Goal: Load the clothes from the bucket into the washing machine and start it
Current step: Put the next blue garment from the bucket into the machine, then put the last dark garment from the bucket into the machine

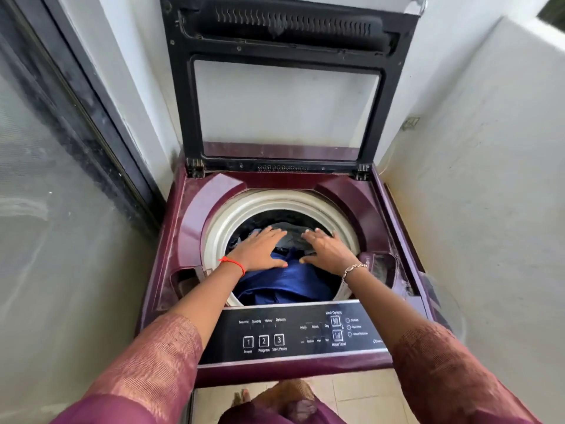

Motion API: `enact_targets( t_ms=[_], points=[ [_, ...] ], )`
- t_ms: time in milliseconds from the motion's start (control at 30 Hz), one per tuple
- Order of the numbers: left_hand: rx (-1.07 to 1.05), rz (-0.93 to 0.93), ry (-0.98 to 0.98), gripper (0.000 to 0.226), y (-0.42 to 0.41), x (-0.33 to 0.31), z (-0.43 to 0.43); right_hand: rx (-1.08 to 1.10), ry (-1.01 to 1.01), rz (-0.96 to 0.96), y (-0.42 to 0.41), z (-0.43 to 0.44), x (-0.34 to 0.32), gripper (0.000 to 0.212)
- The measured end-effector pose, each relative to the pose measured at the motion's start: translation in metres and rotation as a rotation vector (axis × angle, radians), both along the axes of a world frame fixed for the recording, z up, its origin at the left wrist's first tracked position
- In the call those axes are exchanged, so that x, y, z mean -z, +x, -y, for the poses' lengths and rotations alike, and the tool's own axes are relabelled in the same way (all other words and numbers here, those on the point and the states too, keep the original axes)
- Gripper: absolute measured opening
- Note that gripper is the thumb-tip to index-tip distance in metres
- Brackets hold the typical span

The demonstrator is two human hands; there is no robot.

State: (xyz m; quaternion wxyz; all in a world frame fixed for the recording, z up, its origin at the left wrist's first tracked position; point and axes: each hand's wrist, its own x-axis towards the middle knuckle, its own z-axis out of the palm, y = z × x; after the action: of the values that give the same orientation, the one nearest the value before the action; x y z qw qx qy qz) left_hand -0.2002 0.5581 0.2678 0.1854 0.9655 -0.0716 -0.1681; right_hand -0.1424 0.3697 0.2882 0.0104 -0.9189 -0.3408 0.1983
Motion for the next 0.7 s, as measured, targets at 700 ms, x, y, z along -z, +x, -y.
enact_targets(
  t_ms=[700],
  points=[
    [0.341, 0.367, -0.075, 0.055, 0.045, -0.073, 0.272, 0.657, 0.279, 0.293, -0.048, 0.276, -0.043, 0.036]
  ],
)
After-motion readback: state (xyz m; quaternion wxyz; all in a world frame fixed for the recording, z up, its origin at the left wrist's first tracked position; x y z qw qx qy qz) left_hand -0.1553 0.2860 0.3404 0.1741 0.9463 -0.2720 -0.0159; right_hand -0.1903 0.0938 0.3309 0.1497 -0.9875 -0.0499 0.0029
